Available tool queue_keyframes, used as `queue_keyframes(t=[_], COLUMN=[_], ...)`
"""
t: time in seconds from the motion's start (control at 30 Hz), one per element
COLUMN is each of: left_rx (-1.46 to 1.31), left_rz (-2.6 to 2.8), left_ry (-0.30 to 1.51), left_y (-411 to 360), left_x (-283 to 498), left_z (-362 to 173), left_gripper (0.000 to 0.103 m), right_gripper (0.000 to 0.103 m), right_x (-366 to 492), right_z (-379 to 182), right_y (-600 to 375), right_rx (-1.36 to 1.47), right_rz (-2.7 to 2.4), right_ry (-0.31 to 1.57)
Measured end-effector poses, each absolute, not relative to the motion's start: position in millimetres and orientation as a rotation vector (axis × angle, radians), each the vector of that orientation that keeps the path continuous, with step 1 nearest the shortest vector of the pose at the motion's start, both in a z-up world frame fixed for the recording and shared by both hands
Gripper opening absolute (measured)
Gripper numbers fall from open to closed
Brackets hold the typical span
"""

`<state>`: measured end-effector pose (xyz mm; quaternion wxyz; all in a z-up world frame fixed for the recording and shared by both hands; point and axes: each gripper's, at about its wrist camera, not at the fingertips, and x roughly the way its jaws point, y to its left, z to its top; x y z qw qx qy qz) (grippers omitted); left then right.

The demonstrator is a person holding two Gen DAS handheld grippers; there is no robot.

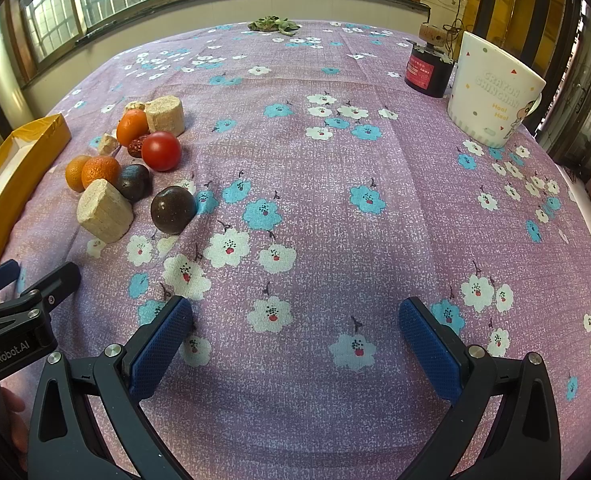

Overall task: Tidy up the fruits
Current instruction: 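Move both tools toward the fruit cluster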

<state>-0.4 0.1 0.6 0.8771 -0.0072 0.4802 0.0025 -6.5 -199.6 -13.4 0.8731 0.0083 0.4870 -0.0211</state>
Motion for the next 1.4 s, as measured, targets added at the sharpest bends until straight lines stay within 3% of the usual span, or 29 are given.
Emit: queue_keyframes(t=[0.37, 0.83, 1.4], left_rx=[-0.008, 0.006, -0.009], left_rz=[-0.054, 0.014, 0.008], left_ry=[1.004, 0.840, 0.811], left_y=[15.3, 61.8, 71.3], left_x=[-0.5, -21.5, -22.4], left_z=[8.2, 56.5, 60.8], left_gripper=[0.103, 0.103, 0.103], right_gripper=[0.103, 0.103, 0.103], right_x=[-18.4, -41.7, -47.4], right_z=[12.6, 44.9, 53.8], right_y=[-188.7, -152.4, -137.5], right_rx=[0.051, -0.060, -0.069], right_rz=[-0.062, -0.038, -0.009], right_ry=[1.007, 0.917, 0.886])
